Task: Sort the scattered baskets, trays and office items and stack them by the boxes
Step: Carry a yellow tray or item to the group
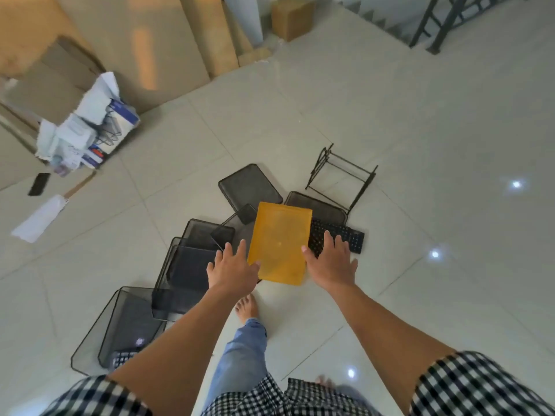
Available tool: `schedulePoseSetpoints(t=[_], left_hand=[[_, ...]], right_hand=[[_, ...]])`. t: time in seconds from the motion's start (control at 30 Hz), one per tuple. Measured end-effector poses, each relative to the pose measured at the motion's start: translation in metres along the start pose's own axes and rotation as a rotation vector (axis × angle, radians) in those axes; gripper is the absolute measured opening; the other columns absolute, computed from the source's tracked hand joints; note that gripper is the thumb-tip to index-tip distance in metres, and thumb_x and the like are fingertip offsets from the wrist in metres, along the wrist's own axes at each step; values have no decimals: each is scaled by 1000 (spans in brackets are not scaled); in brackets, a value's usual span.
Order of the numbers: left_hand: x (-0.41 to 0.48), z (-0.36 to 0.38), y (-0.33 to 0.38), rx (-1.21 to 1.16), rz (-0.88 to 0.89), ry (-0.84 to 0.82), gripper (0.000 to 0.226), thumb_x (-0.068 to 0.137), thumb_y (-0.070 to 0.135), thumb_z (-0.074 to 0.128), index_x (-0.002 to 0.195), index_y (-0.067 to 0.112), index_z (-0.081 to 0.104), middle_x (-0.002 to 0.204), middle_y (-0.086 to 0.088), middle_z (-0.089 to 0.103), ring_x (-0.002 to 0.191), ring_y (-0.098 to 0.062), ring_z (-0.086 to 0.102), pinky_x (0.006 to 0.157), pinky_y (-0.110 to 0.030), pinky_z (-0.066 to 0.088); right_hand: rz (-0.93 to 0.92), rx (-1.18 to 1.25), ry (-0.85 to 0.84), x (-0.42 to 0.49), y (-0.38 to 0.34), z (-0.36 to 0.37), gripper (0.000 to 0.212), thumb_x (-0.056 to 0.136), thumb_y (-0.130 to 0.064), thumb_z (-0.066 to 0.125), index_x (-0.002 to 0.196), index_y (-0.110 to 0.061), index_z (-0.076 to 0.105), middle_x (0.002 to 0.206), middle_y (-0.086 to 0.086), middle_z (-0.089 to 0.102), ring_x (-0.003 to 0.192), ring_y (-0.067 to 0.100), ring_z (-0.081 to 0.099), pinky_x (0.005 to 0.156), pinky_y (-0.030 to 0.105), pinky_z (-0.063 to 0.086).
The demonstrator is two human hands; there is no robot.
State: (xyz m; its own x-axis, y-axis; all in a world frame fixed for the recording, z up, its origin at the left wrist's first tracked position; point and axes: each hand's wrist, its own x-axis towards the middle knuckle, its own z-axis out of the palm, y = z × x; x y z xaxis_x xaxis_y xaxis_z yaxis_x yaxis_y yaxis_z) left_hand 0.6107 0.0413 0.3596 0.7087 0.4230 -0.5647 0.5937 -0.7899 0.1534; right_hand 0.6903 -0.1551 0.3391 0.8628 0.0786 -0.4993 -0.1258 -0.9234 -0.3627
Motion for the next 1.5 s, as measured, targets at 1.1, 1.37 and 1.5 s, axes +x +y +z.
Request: schedulePoseSetpoints(t=[1.1,1.37,1.5], left_hand=[[469,297,-64,-596,-348,-376,63,101,38,56,156,21,31,151,-7,47,134,-36,48,111,-52,42],[464,301,-61,-699,-408,-263,41,106,21,42,145,11,49,108,-1,60,101,-28,54,88,-42,46],[429,250,-55,-721,-408,-243,44,106,21,43,149,12,45,98,5,58,87,-20,55,85,-41,44]], right_hand=[[547,579,-35,371,118,338,36,102,-25,51,138,-27,56,118,0,65,96,20,61,85,41,51],[578,726,-86,366,118,338,34,108,-24,41,136,-25,61,97,-5,62,88,19,58,86,39,47],[579,765,-102,332,96,297,32,107,-25,42,130,-22,64,100,-1,66,94,24,62,95,46,50]])
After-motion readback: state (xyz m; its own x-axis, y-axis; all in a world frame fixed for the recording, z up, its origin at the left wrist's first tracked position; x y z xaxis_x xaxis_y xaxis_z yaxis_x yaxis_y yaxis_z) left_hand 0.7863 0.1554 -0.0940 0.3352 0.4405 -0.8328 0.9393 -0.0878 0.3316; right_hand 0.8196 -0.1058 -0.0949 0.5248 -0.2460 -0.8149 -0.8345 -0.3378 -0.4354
